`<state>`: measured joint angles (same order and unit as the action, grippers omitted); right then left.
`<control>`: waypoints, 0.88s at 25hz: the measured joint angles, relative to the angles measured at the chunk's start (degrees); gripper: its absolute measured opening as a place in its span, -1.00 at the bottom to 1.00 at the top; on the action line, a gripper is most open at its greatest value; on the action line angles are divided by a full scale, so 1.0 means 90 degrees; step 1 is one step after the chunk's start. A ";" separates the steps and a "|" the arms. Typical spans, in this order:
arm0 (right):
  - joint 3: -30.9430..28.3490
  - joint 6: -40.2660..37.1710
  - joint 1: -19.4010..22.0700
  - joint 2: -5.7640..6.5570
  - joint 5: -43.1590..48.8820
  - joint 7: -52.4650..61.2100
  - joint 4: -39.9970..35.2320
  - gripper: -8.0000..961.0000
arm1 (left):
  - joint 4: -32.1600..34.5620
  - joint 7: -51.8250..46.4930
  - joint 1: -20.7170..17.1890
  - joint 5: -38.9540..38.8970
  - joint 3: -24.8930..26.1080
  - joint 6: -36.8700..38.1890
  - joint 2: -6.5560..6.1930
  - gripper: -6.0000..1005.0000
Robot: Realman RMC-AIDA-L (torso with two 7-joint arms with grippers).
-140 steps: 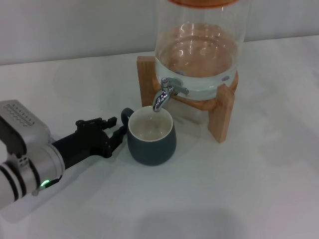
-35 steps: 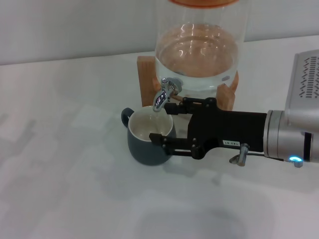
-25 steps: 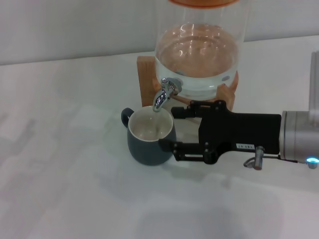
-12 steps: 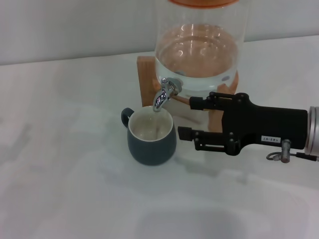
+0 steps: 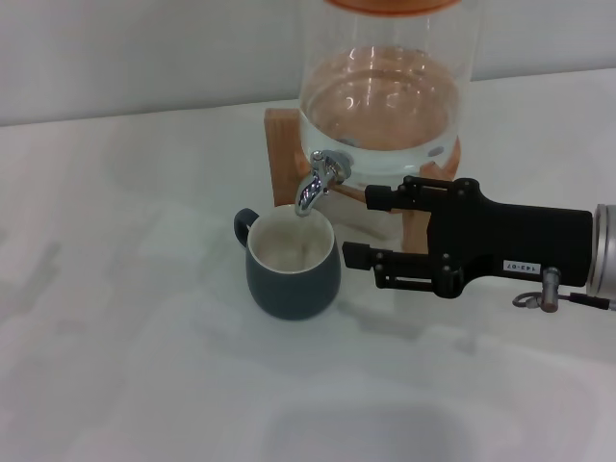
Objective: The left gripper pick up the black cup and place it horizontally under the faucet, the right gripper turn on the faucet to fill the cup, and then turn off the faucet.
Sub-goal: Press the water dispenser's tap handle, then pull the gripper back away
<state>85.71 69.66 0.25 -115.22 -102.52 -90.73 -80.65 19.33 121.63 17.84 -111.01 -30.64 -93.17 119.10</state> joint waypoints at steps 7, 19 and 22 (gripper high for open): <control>0.0014 0.0005 -0.0001 0.0000 -0.0014 -0.0007 0.0000 0.50 | 0.0000 -0.0004 0.0004 0.0011 0.0002 0.0004 -0.0011 0.66; 0.0057 0.0033 0.0002 0.0000 -0.0025 -0.0007 -0.0042 0.50 | 0.0000 -0.0017 0.0004 -0.0009 0.0016 0.0003 -0.0011 0.65; 0.0072 0.0046 0.0002 0.0000 -0.0048 -0.0007 -0.0043 0.50 | 0.0001 -0.0018 0.0007 -0.0011 0.0016 0.0002 -0.0012 0.64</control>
<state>86.36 70.07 0.27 -115.22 -102.96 -90.79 -81.04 19.34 121.47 17.90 -111.10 -30.49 -93.16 118.99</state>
